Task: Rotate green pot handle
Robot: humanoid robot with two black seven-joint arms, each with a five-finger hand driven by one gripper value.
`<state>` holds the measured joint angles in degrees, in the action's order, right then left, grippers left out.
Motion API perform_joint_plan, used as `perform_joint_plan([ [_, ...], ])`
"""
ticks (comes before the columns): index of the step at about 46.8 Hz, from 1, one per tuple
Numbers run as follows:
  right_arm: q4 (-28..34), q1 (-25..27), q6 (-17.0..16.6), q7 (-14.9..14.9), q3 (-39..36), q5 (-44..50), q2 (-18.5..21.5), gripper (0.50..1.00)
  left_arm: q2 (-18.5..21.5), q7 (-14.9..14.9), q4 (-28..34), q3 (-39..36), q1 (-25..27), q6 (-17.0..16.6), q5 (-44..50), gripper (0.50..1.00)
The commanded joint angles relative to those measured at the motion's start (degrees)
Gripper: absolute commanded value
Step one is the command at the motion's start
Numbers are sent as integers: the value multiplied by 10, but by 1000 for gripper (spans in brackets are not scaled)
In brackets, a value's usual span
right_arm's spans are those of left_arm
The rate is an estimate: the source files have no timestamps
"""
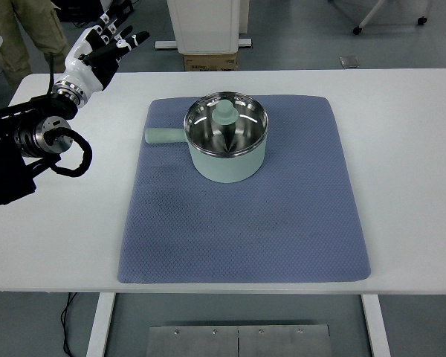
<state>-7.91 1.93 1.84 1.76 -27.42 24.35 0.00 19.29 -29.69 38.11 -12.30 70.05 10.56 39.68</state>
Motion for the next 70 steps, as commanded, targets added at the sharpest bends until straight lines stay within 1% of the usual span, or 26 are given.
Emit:
perform_joint_plan([
  [1,0,0,0,0,0,0,0,1000,-3,0,-1,11,-12,-1,8,1000],
  [9,0,0,0,0,0,0,0,1000,-11,-2,-1,36,-36,-5,11,1000],
  [14,0,0,0,0,0,0,0,1000,-15,-4,-1,37,-44,-9,8,1000],
  [32,0,0,0,0,0,0,0,1000,-37,-7,-1,47,-75,-7,5,1000],
  [40,0,0,0,0,0,0,0,1000,-34,-10,-1,54,-84,-5,5,1000],
  [48,0,0,0,0,0,0,0,1000,-29,-10,-2,89,-95,-9,1,1000],
  [57,0,0,0,0,0,0,0,1000,-29,-10,-6,92,-105,-8,-15,1000],
  [70,0,0,0,0,0,0,0,1000,-31,-10,-14,120,-123,-7,-31,1000],
])
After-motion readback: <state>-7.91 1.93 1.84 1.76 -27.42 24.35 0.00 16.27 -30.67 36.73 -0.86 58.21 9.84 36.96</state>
